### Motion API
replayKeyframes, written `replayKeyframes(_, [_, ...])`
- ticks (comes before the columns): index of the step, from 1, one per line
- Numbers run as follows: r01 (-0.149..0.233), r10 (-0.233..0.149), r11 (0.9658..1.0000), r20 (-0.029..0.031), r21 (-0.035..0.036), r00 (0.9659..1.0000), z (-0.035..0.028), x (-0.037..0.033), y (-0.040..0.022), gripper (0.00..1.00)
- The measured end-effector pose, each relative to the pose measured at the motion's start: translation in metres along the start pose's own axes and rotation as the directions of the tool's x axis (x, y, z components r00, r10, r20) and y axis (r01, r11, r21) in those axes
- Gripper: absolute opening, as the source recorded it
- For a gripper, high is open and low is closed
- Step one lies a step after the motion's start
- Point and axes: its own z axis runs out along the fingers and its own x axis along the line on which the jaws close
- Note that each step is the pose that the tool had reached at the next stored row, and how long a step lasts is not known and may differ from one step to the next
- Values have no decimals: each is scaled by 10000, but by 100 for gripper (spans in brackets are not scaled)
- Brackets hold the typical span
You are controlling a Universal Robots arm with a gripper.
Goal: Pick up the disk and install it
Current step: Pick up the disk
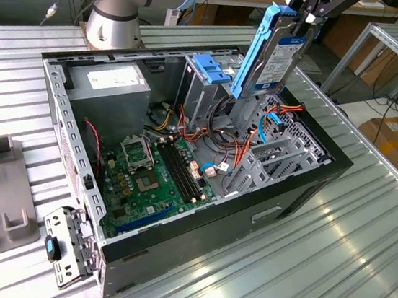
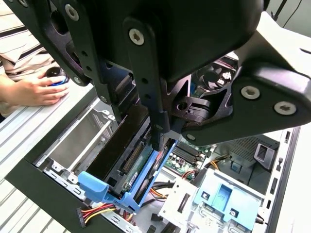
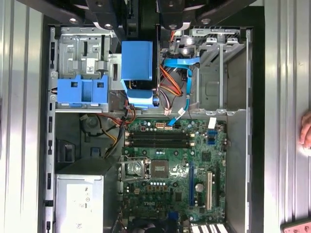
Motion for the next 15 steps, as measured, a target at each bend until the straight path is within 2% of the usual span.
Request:
replayKeyframes(3, [0, 0, 10000, -1, 0, 10000, -22, 6, 0, 35])
replayKeyframes(5, [0, 0, 10000, -4, -1, 10000, -23, 34, 1, 35])
replayKeyframes(11, [0, 0, 10000, -38, -1, 10000, -23, 156, 2, 35])
replayKeyframes(15, [-1, 0, 10000, -117, -2, 9999, -22, 284, 4, 35])
